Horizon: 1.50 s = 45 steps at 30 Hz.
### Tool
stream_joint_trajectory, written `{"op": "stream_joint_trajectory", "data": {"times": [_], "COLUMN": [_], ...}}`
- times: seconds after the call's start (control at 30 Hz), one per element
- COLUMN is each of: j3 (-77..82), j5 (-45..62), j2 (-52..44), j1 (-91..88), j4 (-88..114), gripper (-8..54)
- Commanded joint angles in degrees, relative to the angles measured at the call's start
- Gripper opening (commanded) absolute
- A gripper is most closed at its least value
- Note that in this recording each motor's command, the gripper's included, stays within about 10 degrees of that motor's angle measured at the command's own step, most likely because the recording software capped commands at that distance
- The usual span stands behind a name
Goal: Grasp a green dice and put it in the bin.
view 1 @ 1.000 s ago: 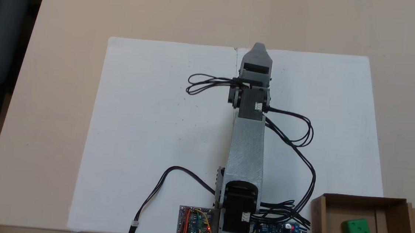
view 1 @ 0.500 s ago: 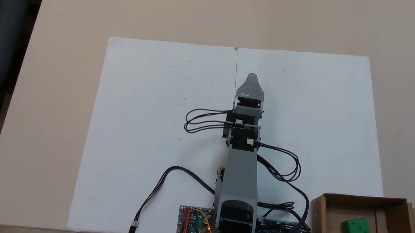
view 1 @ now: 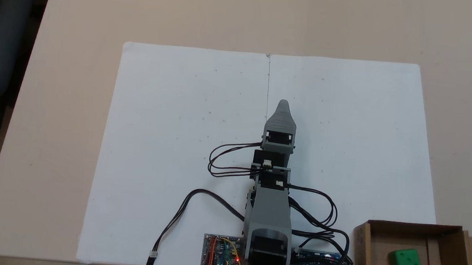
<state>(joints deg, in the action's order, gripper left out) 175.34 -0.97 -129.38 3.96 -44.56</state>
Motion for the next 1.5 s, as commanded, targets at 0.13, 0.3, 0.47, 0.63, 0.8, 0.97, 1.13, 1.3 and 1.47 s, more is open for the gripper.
{"op": "stream_joint_trajectory", "data": {"times": [0.13, 0.3, 0.47, 0.63, 0.8, 0.97, 1.13, 1.3, 1.47], "j3": [4.1, 4.0, 4.1, 4.0, 4.1, 4.1, 4.1, 4.1, 4.1], "j5": [-1.5, -1.3, -0.4, -0.6, -0.6, -0.8, -0.8, -0.8, -0.8], "j2": [-6.3, -6.4, -6.4, -6.3, -6.4, -6.4, -6.4, -6.4, -6.4], "j1": [0.4, 0.3, 0.3, 0.4, 0.4, 0.3, 0.2, 0.2, 0.1], "j4": [-14.2, -19.7, -24.7, -29.8, -34.4, -38.4, -41.6, -44.9, -45.5], "gripper": [43.6, 43.7, 44.1, 44.5, 44.5, 44.5, 44.5, 44.5, 44.5]}}
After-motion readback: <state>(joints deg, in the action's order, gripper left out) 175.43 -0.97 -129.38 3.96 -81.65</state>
